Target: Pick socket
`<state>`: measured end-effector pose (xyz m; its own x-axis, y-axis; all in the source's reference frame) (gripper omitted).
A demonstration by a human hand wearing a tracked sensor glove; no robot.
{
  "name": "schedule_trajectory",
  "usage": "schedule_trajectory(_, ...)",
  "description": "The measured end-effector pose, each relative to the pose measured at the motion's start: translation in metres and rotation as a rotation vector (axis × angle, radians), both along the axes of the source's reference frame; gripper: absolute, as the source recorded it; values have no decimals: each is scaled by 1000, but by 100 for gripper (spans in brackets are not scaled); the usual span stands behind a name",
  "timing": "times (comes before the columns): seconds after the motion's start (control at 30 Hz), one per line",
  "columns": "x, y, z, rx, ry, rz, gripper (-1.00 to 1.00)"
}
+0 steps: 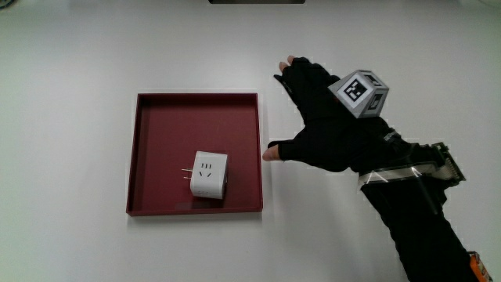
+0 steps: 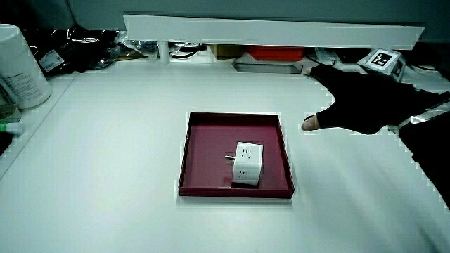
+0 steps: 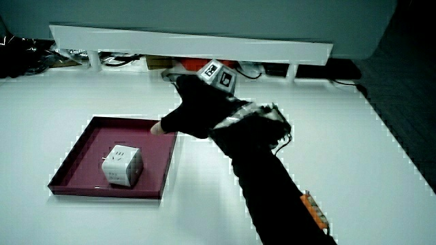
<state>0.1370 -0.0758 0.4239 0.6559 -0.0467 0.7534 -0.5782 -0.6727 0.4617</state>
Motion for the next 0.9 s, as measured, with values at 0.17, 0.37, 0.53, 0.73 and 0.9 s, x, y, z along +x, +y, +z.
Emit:
schedule_trajectory(0.17,-17,6,12,-9,6,-43,0)
schedule_trajectory(0.37,-39,14,13,73,47,-59,0)
schedule_trajectory(0.53,-54,22,27,47,52,-81,0)
schedule_trajectory(0.73,-69,31,45,11,46,-108,0)
schedule_trajectory(0.9,-79,39,60,-21,56,-122,0)
